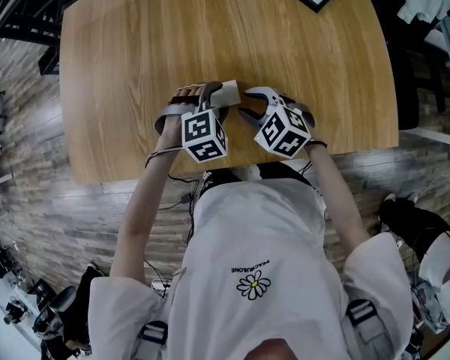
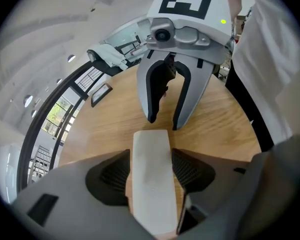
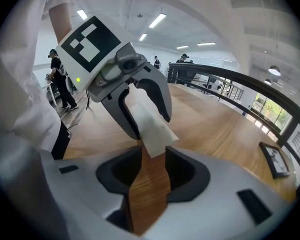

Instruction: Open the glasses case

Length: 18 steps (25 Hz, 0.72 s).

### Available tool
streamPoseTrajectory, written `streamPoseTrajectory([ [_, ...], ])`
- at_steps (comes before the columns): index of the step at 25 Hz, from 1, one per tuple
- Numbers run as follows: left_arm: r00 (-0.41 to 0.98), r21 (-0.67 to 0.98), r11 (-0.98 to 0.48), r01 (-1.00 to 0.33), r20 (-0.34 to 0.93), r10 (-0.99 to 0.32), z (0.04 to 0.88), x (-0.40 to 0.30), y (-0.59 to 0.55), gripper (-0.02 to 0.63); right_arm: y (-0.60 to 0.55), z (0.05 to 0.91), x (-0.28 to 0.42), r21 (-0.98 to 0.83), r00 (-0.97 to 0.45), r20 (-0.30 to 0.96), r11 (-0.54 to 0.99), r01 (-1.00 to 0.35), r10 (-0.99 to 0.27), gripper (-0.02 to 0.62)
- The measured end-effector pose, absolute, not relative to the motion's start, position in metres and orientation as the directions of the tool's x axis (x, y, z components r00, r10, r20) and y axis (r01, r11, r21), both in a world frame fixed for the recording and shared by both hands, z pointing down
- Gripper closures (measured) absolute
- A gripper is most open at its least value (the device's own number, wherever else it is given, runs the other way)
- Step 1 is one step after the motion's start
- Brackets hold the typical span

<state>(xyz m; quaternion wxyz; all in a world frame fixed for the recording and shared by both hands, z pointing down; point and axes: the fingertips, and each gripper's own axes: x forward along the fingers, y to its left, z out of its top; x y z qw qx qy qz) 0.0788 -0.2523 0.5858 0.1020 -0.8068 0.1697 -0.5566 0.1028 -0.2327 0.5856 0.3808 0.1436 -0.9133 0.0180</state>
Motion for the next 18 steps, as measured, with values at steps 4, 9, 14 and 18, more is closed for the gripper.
streamPoseTrajectory([
  [4, 0.304, -0.339, -0.93, -0.142, 0.879, -0.367, 0.594, 0.077, -0.25, 0.334, -0.233, 0.599, 0.103, 0.093, -0.643, 0.728, 0.963, -0.251, -0.238, 0.458],
  [9, 0.293, -0.357, -0.925, -0.129, 0.877, -0.38, 0.596, 0.078, -0.252, 0.336, -0.236, 0.606, 0.104, 0.104, -0.632, 0.74, 0.968, -0.231, -0.23, 0.47],
  [14, 0.29, -0.354, -0.926, -0.131, 0.88, -0.377, 0.596, 0.077, -0.251, 0.342, -0.235, 0.611, 0.102, 0.128, -0.627, 0.745, 0.972, -0.198, -0.226, 0.496],
  [18, 0.299, -0.341, -0.929, -0.142, 0.88, -0.369, 0.595, 0.078, -0.251, 0.345, -0.234, 0.61, 0.102, 0.112, -0.635, 0.741, 0.973, -0.202, -0.218, 0.509],
])
